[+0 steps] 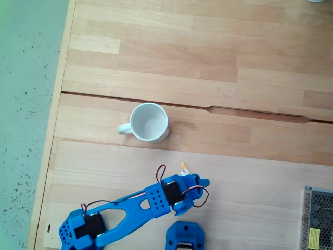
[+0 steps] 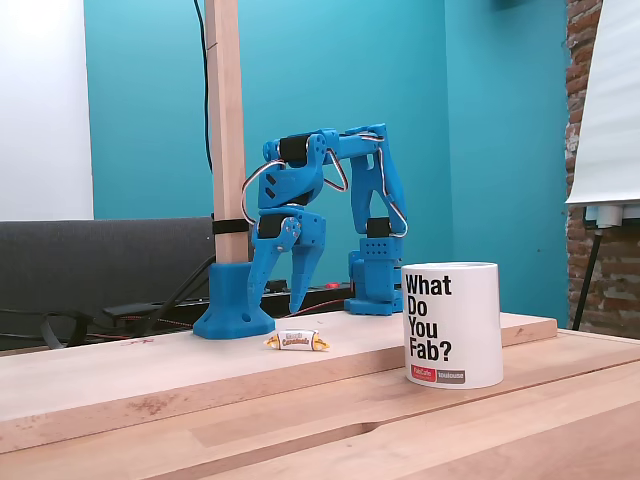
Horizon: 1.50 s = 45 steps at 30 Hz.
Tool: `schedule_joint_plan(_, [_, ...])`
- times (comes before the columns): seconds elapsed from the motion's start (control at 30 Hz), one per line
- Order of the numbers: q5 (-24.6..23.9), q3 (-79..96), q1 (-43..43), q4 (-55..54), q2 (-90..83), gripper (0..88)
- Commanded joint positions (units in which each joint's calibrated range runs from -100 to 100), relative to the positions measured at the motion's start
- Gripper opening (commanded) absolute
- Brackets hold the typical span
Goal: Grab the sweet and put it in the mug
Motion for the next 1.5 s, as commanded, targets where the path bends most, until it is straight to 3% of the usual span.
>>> schedule_joint_plan(0.0, [0.0,-2.3,-0.7,1.0,-0.6,29.9])
schedule_joint_plan(0.37, [-0.1,-2.1,-4.1,1.0,2.4,30.5])
schedule_joint_plan(1.47, [0.0,3.3,-3.6,0.1,5.9,30.5])
